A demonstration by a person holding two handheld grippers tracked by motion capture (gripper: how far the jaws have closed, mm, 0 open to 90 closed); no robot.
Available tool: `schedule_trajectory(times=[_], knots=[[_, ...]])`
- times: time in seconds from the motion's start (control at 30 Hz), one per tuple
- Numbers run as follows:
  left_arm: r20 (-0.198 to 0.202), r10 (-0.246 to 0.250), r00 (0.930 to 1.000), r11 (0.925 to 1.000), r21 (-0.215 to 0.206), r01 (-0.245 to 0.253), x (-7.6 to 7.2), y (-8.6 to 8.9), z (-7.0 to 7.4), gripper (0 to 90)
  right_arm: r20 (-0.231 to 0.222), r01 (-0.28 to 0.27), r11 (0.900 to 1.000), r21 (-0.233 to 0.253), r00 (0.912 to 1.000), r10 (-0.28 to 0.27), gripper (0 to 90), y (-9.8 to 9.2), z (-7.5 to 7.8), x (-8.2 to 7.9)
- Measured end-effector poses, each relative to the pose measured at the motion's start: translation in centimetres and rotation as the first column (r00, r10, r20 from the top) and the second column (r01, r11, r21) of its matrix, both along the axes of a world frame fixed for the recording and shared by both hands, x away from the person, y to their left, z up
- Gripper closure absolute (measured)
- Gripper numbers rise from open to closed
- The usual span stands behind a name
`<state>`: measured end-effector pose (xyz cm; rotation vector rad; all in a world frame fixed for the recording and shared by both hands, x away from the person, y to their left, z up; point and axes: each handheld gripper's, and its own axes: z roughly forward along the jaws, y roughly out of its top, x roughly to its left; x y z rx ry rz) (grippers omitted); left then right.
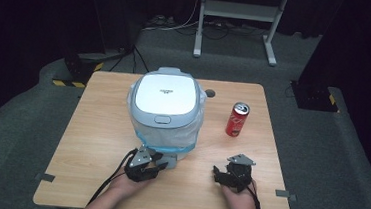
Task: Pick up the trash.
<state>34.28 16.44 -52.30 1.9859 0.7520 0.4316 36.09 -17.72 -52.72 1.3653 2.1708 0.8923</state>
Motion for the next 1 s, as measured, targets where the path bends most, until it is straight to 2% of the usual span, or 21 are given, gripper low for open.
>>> schedule_trajectory(times=[0.67, 1.0], knots=[[-0.02, -0.012, 0.9997, 0.9999, 0.007, 0.012, 0.24, -0.01, -0.04, 59.1, 0.001, 0.002, 1.0, 0.0, 1.0, -0.002, 17.3, 0.02, 0.0, -0.02], [-0.027, -0.014, 0.9995, 0.9989, 0.044, 0.015, 0.38, -0.38, -0.06, 59.2, 0.001, 0.002, 1.0, 0.0, 1.0, -0.002, 17.3, 0.02, 0.0, -0.03]])
